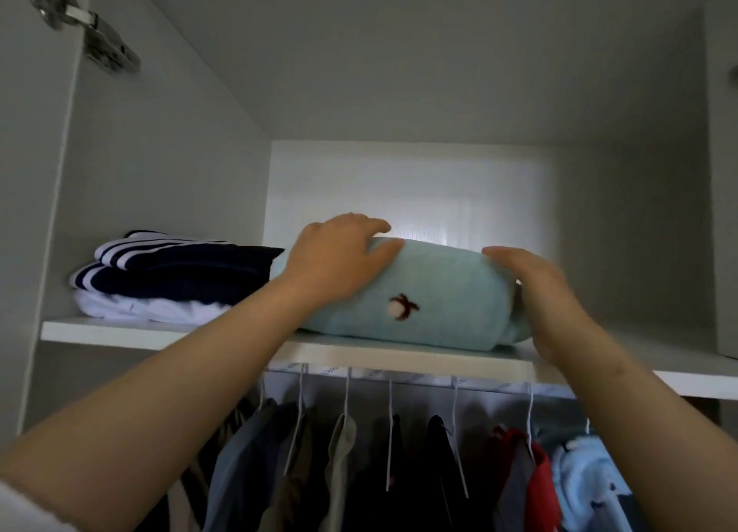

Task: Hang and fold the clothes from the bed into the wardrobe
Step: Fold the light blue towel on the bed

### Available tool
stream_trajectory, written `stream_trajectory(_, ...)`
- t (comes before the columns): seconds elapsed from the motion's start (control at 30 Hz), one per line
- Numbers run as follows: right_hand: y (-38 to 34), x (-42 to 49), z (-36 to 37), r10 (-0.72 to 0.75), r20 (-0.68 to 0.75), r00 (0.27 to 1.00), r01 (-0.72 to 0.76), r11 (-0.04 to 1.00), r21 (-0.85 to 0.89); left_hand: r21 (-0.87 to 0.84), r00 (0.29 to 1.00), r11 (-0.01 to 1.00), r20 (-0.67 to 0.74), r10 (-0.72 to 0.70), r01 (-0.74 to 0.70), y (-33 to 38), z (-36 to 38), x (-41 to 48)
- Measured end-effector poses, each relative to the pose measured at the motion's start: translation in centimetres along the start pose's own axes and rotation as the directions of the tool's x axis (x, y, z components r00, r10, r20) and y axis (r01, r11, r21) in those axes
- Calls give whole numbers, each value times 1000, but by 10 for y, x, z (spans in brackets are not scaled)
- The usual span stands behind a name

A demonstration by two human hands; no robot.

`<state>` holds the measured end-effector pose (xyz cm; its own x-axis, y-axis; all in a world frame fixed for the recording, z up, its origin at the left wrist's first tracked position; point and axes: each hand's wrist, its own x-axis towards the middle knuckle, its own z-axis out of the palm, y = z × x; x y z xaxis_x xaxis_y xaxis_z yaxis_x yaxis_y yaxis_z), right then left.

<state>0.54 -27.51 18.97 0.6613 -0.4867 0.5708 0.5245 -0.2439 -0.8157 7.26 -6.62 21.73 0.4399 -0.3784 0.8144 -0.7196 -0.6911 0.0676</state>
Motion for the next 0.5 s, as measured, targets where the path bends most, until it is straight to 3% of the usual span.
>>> stream_trajectory(0.1, 6, -10, 8, -105, 109, 988, 125, 973, -195, 169, 998, 985, 59, 24, -33, 11, 19, -11)
stream_trajectory(0.17, 11, -11, 13, -132, 167, 977, 176, 942, -285, 208, 1000, 978, 11, 5, -7, 6, 25, -14)
stream_trajectory(0.37, 14, -6, 24, -76, 245, 966, 173, 899, -403, 221, 999, 975, -45, -16, 26, -9, 38, -22)
stream_trajectory(0.5, 19, -7, 23, -123, 257, 958, 226, 879, -421, 182, 997, 982, -76, -34, 47, -8, 41, -28)
